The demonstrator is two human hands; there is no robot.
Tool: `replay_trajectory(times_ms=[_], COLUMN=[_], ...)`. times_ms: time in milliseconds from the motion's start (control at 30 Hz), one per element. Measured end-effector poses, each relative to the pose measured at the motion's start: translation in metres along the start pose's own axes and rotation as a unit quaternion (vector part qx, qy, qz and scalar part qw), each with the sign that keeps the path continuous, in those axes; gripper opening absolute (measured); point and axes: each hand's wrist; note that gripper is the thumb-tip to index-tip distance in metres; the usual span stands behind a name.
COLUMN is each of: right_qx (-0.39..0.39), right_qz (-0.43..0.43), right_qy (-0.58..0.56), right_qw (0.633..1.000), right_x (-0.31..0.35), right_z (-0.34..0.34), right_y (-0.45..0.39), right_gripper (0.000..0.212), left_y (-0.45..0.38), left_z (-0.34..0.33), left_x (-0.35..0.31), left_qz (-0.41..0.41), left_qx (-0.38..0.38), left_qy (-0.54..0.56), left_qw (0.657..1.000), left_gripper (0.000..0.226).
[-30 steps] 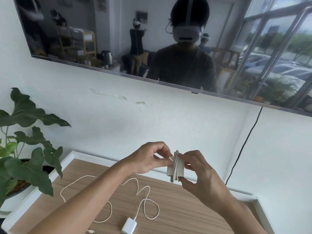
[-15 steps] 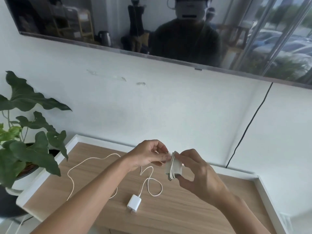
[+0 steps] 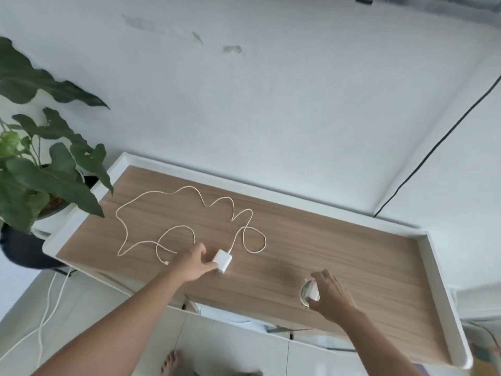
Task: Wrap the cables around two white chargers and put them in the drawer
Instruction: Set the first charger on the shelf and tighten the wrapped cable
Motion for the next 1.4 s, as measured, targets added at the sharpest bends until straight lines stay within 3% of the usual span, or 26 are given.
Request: replay_trajectory(times_ms=[100,233,400,533,667,933,1167,1400], right_qx=[-0.008,-0.035,-0.055,-0.069,-0.081,-0.123,-0.153,-0.2], right_qz=[-0.041,-0.031,-0.021,0.003,0.033,0.073,0.073,0.074], right_qy=[0.027,0.022,-0.006,-0.027,-0.04,-0.053,-0.072,-0.105], right_qw=[0.999,0.999,0.998,0.997,0.995,0.988,0.983,0.971], right_x=[-0.004,-0.001,-0.001,-0.009,-0.015,0.012,0.044,0.005], right_z=[-0.017,-0.027,-0.034,-0.042,-0.04,-0.02,-0.007,-0.01], right_y=[-0.002,-0.008,-0.015,-0.013,-0.01,-0.022,-0.027,-0.011], right_gripper=[0.056,0.051,0.05,0.062,0.065,0.025,0.029,0.034], left_y=[-0.003,-0.016,-0.033,-0.037,-0.038,-0.035,-0.008,0.005], left_z=[-0.011,-0.026,-0.048,-0.058,-0.056,-0.018,0.037,0.045], left_x=[0.004,-0.007,-0.024,-0.031,-0.031,-0.043,-0.066,-0.054], left_qz=[0.016,0.003,-0.008,-0.009,-0.006,-0.036,-0.095,-0.112], left_qx=[0.004,0.009,-0.018,-0.04,-0.027,0.054,0.034,0.026], left_qy=[0.003,0.001,-0.03,-0.074,-0.082,-0.001,-0.008,-0.002], left_qw=[1.0,1.0,0.999,0.996,0.996,0.998,0.995,0.993], left_gripper=[0.076,0.087,0.079,0.083,0.079,0.047,0.035,0.048])
Point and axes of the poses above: each hand's wrist, its own y-axis away from the middle knuckle, its own z-axis out of the back of the hand, x = y × z, and after that the axes turned 9 degrees about -z, right-handed
